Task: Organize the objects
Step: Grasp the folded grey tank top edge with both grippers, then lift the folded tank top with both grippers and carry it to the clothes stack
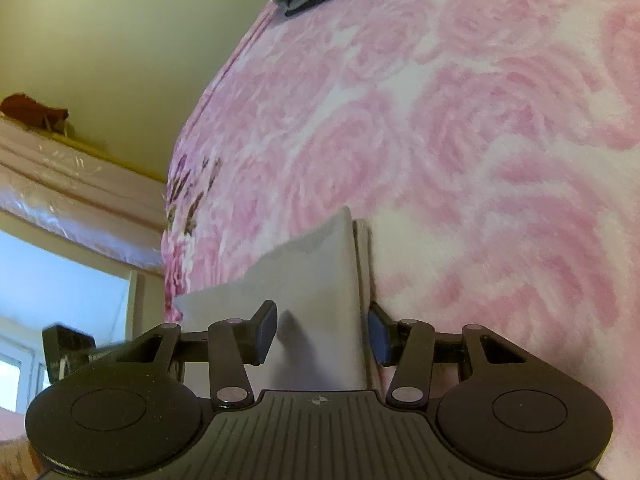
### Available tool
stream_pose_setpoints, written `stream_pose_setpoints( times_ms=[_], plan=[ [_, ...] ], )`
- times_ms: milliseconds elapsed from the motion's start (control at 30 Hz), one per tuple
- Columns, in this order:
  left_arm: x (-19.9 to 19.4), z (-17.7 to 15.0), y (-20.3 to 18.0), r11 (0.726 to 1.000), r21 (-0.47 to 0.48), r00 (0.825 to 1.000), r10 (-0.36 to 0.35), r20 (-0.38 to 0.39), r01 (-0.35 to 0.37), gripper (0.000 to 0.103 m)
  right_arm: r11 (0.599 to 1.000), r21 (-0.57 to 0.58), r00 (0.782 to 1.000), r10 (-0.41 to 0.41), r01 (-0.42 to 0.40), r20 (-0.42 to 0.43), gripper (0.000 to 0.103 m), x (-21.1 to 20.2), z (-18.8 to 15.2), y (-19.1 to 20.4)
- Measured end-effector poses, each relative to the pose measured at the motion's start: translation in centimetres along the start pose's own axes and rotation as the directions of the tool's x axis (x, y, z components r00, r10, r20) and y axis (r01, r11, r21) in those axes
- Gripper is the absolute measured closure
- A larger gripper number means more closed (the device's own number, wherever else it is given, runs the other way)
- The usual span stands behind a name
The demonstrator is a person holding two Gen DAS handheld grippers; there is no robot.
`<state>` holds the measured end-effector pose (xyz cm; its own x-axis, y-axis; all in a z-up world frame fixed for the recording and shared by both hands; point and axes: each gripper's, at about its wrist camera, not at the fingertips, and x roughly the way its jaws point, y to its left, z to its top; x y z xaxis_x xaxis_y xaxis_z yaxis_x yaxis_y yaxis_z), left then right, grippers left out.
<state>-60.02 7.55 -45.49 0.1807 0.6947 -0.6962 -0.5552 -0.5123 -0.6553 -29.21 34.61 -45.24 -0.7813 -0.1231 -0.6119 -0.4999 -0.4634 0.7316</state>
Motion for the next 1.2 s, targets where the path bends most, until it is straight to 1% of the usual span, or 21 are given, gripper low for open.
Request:
stream_pose_setpoints(
  times_ms=[33, 100, 133, 167, 233, 267, 367, 433, 533, 667, 800, 900, 967, 1100, 1200],
  plan=[
    [0.0, -0.2, 0.1, 1.000, -0.006, 1.000, -0.004, -0.002, 0.004, 0.091, 1.000, 0.006, 1.000, 0.004, -0.004, 0.006, 0.058, 0.1, 0.0, 0.0],
    [0.1, -0.5, -0.1, 1.000, -0.002, 1.000, -0.006, -0.008, 0.006, 0.091, 1.000, -0.001, 1.000, 0.000, 0.000, 0.019, 0.064, 0.2, -0.2, 0.1],
    [0.2, -0.5, -0.2, 1.000, 0.004, 1.000, -0.005, -0.011, 0.005, 0.092, 1.000, -0.007, 1.000, -0.010, 0.010, 0.024, 0.075, 0.3, -0.3, 0.1],
    [0.3, -0.3, -0.4, 1.000, 0.014, 1.000, 0.000, -0.014, 0.000, 0.097, 1.000, -0.011, 0.999, -0.025, 0.025, 0.031, 0.089, 0.3, -0.3, 0.2],
    [0.5, 0.0, -0.8, 0.999, 0.045, 1.000, 0.015, -0.013, -0.014, 0.099, 0.999, -0.009, 0.999, -0.032, 0.033, 0.043, 0.096, 0.3, -0.5, 0.2],
    [0.3, 0.0, -1.1, 0.998, 0.060, 1.000, 0.022, -0.009, -0.021, 0.100, 0.999, -0.014, 0.998, -0.030, 0.031, 0.052, 0.097, 0.2, -0.6, 0.5],
    [-0.8, 0.0, -2.2, 0.995, 0.091, 0.999, 0.039, 0.012, -0.040, 0.100, 0.994, -0.079, 0.993, -0.067, 0.075, 0.096, 0.097, -0.9, -1.2, 2.4],
    [-2.3, 0.0, -3.4, 0.993, 0.107, 0.999, 0.037, 0.038, -0.041, 0.100, 0.993, -0.098, 0.989, -0.058, 0.072, 0.137, 0.098, -2.1, -1.7, 3.9],
    [-5.6, 0.4, -6.1, 0.990, 0.138, 0.996, 0.029, 0.087, -0.041, 0.100, 0.987, -0.140, 0.977, -0.052, 0.082, 0.206, 0.098, -5.0, -2.7, 7.1],
    [-11.0, 2.3, -11.1, 0.982, 0.186, 0.988, -0.006, 0.155, -0.023, 0.100, 0.974, -0.203, 0.955, -0.035, 0.098, 0.293, 0.098, -9.8, -3.4, 12.7],
    [-15.6, 5.5, -16.9, 0.970, 0.244, 0.977, -0.067, 0.202, 0.016, 0.100, 0.968, -0.231, 0.920, 0.001, 0.097, 0.392, 0.098, -14.8, -2.9, 18.2],
    [-17.8, 8.6, -21.3, 0.948, 0.315, 0.968, -0.115, 0.222, 0.041, 0.100, 0.966, -0.234, 0.890, 0.013, 0.106, 0.456, 0.098, -18.0, -1.7, 21.7],
    [-18.7, 10.6, -23.3, 0.936, 0.348, 0.962, -0.146, 0.230, 0.059, 0.100, 0.968, -0.232, 0.866, 0.032, 0.098, 0.499, 0.098, -19.5, -0.5, 23.6],
    [-19.0, 15.9, -26.3, 0.900, 0.423, 0.947, -0.224, 0.232, 0.109, 0.100, 0.963, -0.242, 0.817, 0.042, 0.121, 0.575, 0.098, -21.0, 2.5, 26.6],
    [-17.7, 20.8, -27.7, 0.871, 0.471, 0.944, -0.263, 0.201, 0.142, 0.100, 0.963, -0.225, 0.778, 0.028, 0.147, 0.628, 0.098, -20.7, 5.3, 28.2]
  ],
)
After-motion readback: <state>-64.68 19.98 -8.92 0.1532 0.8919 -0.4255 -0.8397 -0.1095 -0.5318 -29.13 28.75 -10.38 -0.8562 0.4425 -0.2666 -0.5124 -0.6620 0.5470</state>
